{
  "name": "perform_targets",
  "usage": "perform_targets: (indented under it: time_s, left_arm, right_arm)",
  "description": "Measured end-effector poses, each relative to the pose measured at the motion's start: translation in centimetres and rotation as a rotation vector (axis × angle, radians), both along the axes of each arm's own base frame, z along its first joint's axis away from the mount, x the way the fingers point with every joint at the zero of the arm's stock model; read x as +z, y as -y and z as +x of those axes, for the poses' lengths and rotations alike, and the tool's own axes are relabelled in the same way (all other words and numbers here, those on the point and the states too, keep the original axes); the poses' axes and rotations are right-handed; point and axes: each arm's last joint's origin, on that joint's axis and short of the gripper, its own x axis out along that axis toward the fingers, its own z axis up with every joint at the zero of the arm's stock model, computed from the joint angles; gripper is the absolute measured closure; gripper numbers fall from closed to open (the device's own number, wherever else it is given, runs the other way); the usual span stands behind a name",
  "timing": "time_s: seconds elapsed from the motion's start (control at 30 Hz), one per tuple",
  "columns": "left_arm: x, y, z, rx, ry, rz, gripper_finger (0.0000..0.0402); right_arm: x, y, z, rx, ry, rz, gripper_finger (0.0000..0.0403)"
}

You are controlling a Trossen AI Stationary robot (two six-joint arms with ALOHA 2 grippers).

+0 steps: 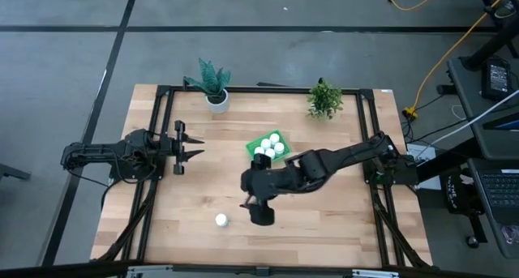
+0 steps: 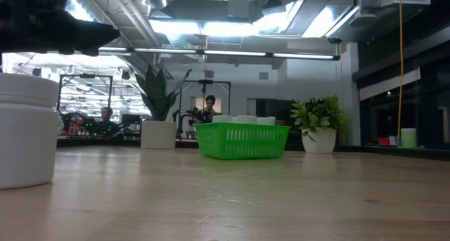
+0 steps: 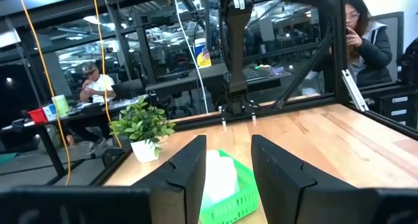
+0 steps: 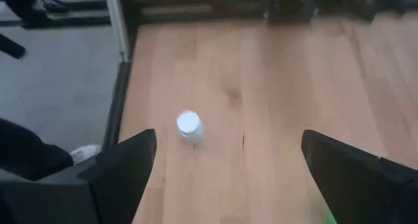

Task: Pick and place pill bottles into a basket
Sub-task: Put the white pill bottle into the green basket

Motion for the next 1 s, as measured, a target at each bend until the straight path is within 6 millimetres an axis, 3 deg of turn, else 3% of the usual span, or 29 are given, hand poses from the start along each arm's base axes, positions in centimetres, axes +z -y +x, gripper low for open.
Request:
perform_targets:
  time_s: [0.27,0.53,0.63,0.87,1.0]
  left_arm:
    - [-0.1,0.0,0.0,0.0,-0.007,0.0,0.0284]
    - [-0.1,0.0,0.0,0.0,-0.007,0.0,0.0282]
    - [-0.1,0.0,0.0,0.0,-0.007,0.0,0.0282]
    - [-0.1,0.0,0.0,0.0,-0.008,0.0,0.0285]
    - [-0.1,0.0,0.0,0.0,-0.008,0.0,0.0281]
  right_arm:
    - [-5.7,-1.1,4.5,0.118,-0.063,0.15,0.0021]
    - [-10.9,-1.4,7.3,0.066,-0.122,0.233,0.0021]
    - [-12.1,-1.3,8.2,0.051,-0.118,0.277,0.0021]
    - [-12.5,-1.5,9.2,0.043,-0.124,0.289,0.0021]
    - [-14.4,-1.7,9.9,0.021,-0.173,0.263,0.0021]
